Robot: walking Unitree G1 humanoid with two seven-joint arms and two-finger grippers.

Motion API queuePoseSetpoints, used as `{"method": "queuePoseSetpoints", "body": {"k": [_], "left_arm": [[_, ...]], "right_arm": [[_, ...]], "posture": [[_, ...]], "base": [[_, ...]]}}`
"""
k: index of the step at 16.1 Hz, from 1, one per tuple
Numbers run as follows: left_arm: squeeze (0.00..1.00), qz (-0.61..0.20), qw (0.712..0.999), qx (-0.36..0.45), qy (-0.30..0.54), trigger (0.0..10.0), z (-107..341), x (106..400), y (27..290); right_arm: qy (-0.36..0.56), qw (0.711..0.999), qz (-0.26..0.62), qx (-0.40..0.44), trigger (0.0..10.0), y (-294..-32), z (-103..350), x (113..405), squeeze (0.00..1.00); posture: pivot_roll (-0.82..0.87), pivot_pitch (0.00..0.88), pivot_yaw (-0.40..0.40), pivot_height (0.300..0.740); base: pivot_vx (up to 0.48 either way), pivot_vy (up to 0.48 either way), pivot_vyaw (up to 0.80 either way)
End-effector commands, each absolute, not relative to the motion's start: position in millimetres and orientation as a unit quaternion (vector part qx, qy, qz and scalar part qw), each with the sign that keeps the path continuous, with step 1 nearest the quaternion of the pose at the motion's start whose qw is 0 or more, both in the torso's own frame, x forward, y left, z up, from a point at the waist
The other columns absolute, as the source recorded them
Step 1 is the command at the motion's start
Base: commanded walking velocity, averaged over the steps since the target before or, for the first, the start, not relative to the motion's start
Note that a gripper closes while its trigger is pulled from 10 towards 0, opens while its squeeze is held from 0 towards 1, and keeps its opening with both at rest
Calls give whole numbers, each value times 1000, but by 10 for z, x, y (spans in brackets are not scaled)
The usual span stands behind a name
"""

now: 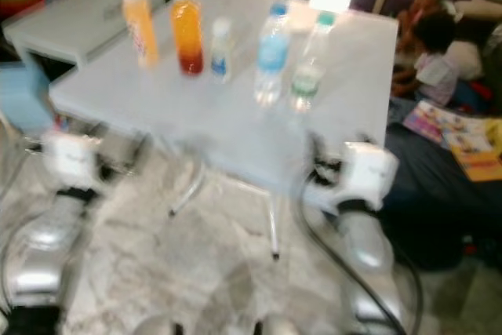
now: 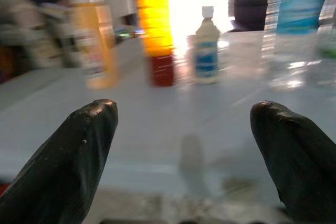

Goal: Restocking fridge

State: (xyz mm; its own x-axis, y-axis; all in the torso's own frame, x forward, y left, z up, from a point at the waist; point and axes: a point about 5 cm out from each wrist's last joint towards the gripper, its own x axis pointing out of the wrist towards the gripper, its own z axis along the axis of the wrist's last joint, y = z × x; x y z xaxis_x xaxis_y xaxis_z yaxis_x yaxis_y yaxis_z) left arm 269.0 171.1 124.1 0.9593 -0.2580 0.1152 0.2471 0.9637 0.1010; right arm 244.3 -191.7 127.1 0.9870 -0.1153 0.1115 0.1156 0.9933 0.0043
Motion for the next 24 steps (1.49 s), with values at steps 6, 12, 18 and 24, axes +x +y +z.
{"method": "queuePoseSetpoints", "body": {"k": [6, 12, 18, 24], "left_arm": [[0, -108, 992, 38, -51, 10000, 1241, 2675, 1781], [0, -106, 993, 27, -49, 10000, 1227, 2665, 1768], [0, -107, 993, 27, -44, 10000, 1211, 2659, 1747], [0, -107, 993, 39, -38, 10000, 1205, 2608, 1792]], "right_arm": [[-95, 995, -15, -24, 10000, -1762, 1492, 2489, 0], [-116, 993, -3, -31, 10000, -1703, 1641, 2533, 0], [-141, 989, 35, -43, 10000, -1719, 1840, 2714, 0], [-166, 980, 95, -47, 10000, -1734, 2106, 3022, 0]], "posture": [[-63, 75, -28, 740], [-62, 78, -34, 740], [-58, 92, -42, 740], [-25, 110, -39, 740]], "base": [[322, 0, 0], [156, 0, 0], [0, 0, 0], [0, 0, 0]]}}
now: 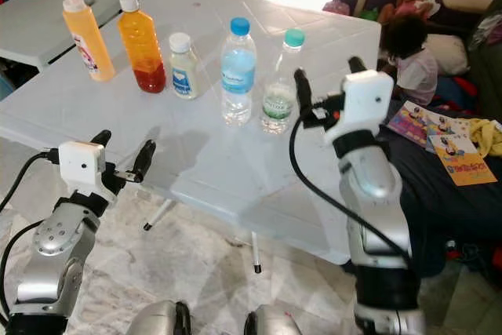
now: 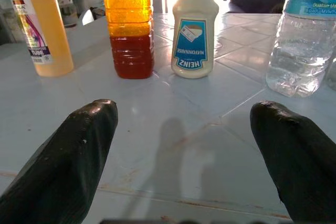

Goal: Restocking fridge

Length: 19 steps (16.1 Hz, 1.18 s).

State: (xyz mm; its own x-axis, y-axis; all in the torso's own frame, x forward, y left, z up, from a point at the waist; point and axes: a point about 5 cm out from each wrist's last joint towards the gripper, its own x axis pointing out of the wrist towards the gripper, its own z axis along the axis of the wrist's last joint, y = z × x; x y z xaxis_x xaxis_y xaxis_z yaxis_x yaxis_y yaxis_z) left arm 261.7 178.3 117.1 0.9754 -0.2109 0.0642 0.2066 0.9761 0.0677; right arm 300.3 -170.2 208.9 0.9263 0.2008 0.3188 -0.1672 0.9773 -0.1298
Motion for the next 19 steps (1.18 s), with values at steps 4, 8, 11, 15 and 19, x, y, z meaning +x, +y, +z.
{"method": "queuePoseSetpoints", "body": {"k": [4, 8, 11, 15, 19], "left_arm": [[0, -116, 991, 49, -36, 10000, 1232, 2614, 1793], [0, -120, 991, 55, -36, 10000, 1248, 2616, 1790], [0, -125, 990, 57, -35, 10000, 1243, 2609, 1763], [0, -125, 990, 59, -34, 10000, 1247, 2603, 1763], [0, -127, 989, 61, -33, 10000, 1244, 2597, 1752]], "right_arm": [[-173, 975, 129, -58, 10000, -1677, 2191, 3178, 0], [-177, 973, 134, -64, 10000, -1695, 2253, 3289, 0], [-175, 973, 144, -52, 10000, -1677, 2300, 3387, 0], [-170, 973, 152, -40, 10000, -1661, 2392, 3520, 0], [-160, 972, 172, -24, 78, -1569, 2403, 3555, 0]], "posture": [[-10, 120, -24, 740], [-3, 124, -19, 740], [1, 125, -20, 740], [5, 128, -22, 740], [6, 131, -27, 740]], "base": [[0, 0, 0], [0, 0, 0], [0, 0, 0], [0, 0, 0], [0, 0, 0]]}}
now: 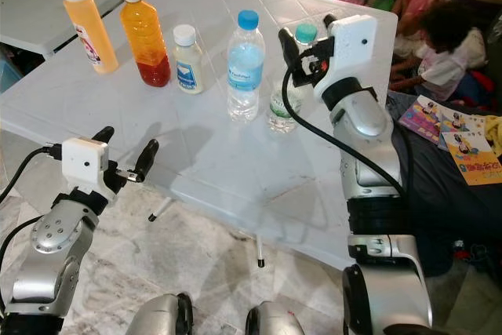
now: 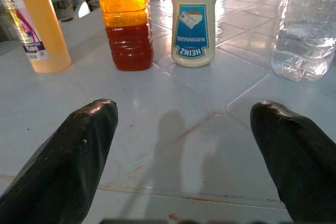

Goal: Restocking fridge

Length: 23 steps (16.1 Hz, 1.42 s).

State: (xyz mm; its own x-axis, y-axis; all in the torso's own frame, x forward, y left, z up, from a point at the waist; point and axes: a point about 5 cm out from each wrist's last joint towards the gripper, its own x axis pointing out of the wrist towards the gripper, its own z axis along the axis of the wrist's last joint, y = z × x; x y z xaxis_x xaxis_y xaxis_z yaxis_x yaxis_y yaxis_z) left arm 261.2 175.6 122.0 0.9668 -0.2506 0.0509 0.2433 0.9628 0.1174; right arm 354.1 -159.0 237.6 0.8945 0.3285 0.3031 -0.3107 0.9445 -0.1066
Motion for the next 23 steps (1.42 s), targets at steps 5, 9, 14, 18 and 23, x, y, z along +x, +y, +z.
{"method": "queuePoseSetpoints", "body": {"k": [5, 9, 14, 18, 23], "left_arm": [[0, -129, 989, 62, -30, 10000, 1234, 2591, 1739], [0, -130, 989, 61, -28, 10000, 1224, 2595, 1727], [0, -132, 989, 62, -25, 10000, 1217, 2584, 1721], [0, -132, 989, 62, -22, 10000, 1203, 2582, 1716], [0, -109, 992, 59, 6, 10000, 1118, 2635, 1723]], "right_arm": [[-143, 972, 183, -11, 0, -1505, 2346, 3549, 0], [-136, 973, 187, -14, 0, -1521, 2345, 3570, 0], [-125, 974, 186, -22, 0, -1535, 2322, 3583, 0], [-121, 977, 174, -21, 0, -1524, 2310, 3448, 0], [-136, 984, 117, -1, 4588, -1545, 2213, 3065, 0]], "posture": [[5, 137, -27, 740], [3, 138, -28, 740], [4, 141, -30, 740], [1, 138, -33, 740], [-22, 118, -33, 740]], "base": [[0, 0, 0], [0, 0, 0], [0, 0, 0], [0, 0, 0], [0, 0, 0]]}}
